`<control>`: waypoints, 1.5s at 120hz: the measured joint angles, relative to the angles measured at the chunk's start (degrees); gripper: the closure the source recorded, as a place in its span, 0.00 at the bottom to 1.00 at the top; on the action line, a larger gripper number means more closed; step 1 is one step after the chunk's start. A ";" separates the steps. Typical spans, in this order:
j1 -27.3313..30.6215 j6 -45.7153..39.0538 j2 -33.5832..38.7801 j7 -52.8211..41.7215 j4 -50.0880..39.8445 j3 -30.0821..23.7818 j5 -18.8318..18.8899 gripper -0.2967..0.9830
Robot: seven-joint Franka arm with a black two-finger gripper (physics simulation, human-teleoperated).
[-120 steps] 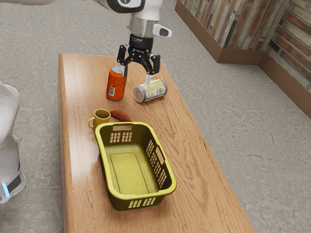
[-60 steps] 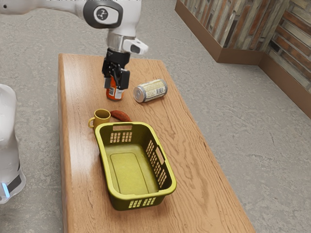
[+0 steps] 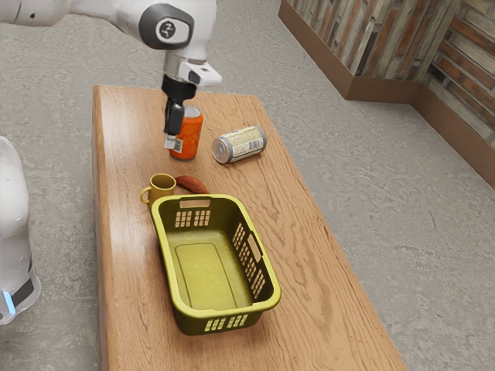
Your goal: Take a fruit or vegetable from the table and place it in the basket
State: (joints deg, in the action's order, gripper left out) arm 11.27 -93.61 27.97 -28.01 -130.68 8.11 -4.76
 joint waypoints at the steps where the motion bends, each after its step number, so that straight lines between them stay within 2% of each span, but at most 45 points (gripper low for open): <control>1: -0.05 -0.05 0.00 -0.50 0.01 -0.04 0.00 0.23; 44: -5.89 -2.76 -0.33 -16.89 -2.09 -1.42 -0.91 0.23; 73: -5.70 -5.11 -2.63 -23.72 -3.10 -1.43 -2.16 0.23; 112: -0.21 -6.77 -4.40 -30.09 -3.48 -0.83 -2.36 0.23; 133: -0.81 -8.49 -6.59 -33.05 -3.39 -1.02 -2.41 0.24; 152: -2.37 -10.08 -7.46 -34.89 -3.44 -1.15 -4.01 0.27; 180: -1.79 -11.56 -8.29 -36.84 -3.55 -1.01 -5.50 0.31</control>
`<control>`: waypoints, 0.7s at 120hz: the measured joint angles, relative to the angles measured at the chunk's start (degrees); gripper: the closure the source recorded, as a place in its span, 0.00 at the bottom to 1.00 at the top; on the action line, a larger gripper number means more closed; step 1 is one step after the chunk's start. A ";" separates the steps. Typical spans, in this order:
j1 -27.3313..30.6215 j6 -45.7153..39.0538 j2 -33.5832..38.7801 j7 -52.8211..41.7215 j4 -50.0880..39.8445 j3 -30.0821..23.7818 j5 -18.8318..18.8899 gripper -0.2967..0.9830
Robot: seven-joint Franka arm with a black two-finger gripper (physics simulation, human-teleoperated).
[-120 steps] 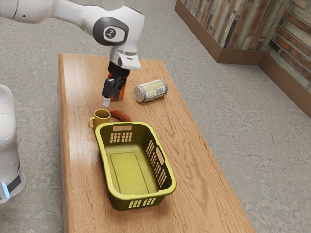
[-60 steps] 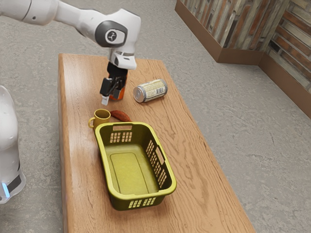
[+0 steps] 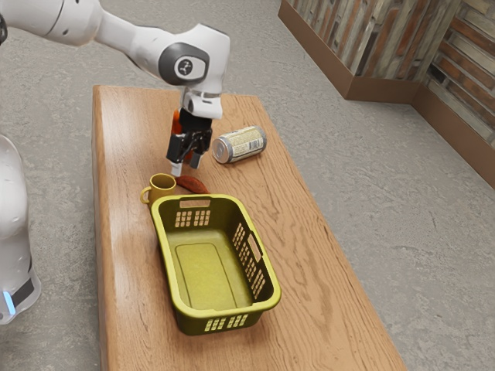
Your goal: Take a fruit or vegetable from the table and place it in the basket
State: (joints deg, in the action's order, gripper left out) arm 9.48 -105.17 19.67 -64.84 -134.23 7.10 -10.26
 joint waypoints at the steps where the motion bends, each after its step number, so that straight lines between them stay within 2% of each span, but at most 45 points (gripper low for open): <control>1: 0.08 -0.05 -0.09 -0.06 0.00 0.01 -0.02 0.31; 17: 2.21 -0.95 -0.52 -0.87 -0.62 0.10 -0.31 0.34; 44: 2.26 -3.24 -1.53 -1.87 -0.82 0.07 -1.24 0.42; 84: 1.40 -5.88 -3.48 -2.83 -0.96 -0.07 -3.34 0.42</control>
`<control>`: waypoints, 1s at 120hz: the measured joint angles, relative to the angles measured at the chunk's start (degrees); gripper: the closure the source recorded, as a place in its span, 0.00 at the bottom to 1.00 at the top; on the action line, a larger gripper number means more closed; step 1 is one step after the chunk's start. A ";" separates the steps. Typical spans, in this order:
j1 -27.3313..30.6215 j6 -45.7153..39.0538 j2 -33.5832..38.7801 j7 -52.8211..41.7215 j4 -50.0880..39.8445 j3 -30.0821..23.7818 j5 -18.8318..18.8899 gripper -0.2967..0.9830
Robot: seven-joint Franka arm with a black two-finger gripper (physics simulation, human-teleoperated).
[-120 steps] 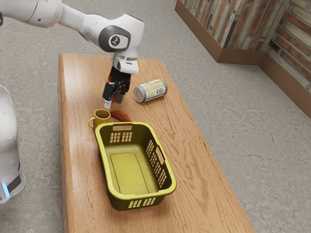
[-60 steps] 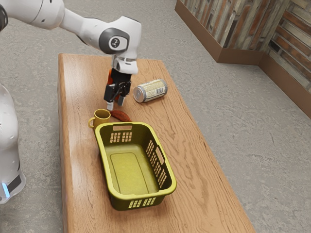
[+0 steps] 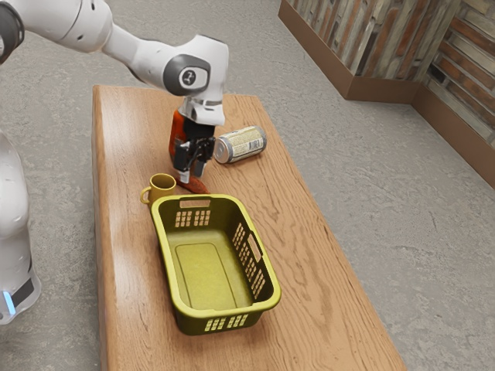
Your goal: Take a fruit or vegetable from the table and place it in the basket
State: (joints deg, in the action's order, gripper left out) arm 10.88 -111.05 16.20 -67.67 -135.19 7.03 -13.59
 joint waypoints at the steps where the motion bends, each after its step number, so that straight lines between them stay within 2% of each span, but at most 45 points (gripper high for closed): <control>1: 0.00 -0.07 -0.01 -0.02 -0.05 0.00 -0.03 0.42; 34: 0.19 -2.86 -1.57 -0.50 -1.51 -0.02 -0.45 0.44; 82: -0.27 -5.19 -1.99 -1.00 -1.49 -0.24 -2.72 0.58; 98: -0.72 -5.66 -1.99 -1.07 -1.35 -0.26 -3.29 0.67; 120: -0.82 -6.15 -0.55 -1.08 -0.77 -0.32 -4.30 0.65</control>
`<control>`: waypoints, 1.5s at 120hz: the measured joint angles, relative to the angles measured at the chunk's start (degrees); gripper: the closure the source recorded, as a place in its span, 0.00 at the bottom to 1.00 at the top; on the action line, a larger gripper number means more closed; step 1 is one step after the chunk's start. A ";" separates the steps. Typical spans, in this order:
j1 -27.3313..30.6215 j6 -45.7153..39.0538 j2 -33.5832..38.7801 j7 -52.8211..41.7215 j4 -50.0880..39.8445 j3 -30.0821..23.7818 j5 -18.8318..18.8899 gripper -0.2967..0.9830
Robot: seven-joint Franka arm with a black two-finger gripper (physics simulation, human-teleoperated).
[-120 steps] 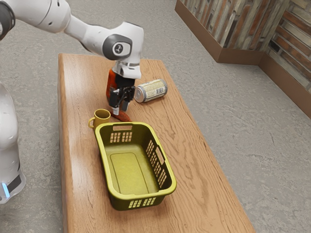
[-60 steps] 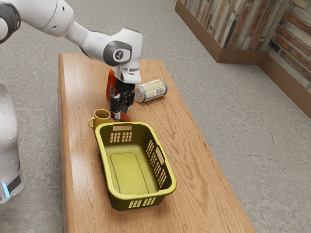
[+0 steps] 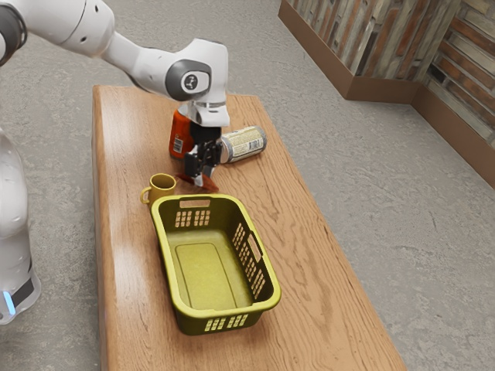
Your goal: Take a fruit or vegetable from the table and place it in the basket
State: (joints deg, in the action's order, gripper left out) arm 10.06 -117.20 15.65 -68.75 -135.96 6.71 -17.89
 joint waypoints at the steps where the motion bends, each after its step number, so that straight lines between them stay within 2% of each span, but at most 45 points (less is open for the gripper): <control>1: 0.00 -0.02 0.12 0.00 0.03 -0.02 -0.05 0.65; 18: -0.35 -0.20 1.92 0.07 5.85 -1.91 -0.52 0.66; 33: -1.72 -0.20 3.23 0.61 12.83 -7.24 -0.66 0.64; 42: -3.25 -0.13 6.65 1.52 13.98 -10.22 -0.70 0.64; 68: -10.95 0.69 17.51 6.82 5.32 -11.61 -0.66 0.64; 86: -14.10 1.00 18.73 11.03 2.55 -14.19 -0.68 0.64; 122: -15.06 1.11 16.87 17.58 1.29 -17.69 -2.25 0.65; 139: -15.39 1.37 16.98 19.56 1.48 -18.43 -2.91 0.40; 158: -14.79 1.32 16.65 21.30 2.00 -18.49 -3.11 0.29; 162: -13.59 0.97 14.50 21.94 4.19 -18.48 -3.17 0.27; 164: -13.00 0.30 11.67 22.72 7.26 -18.46 -4.39 0.27; 168: -11.69 -1.81 5.78 25.10 12.08 -17.64 -7.77 0.26; 172: -10.89 -4.94 -0.33 29.75 16.31 -16.59 -13.13 0.25; 174: -10.90 -6.32 -2.30 33.01 17.66 -16.20 -13.99 0.25; 176: -11.05 -7.31 -3.28 36.87 18.77 -15.92 -12.92 0.25; 180: -12.14 -5.20 -4.58 46.21 25.65 -15.46 -6.91 0.25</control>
State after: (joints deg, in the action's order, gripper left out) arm -2.08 -122.40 11.07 -22.53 -110.31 -8.74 -24.80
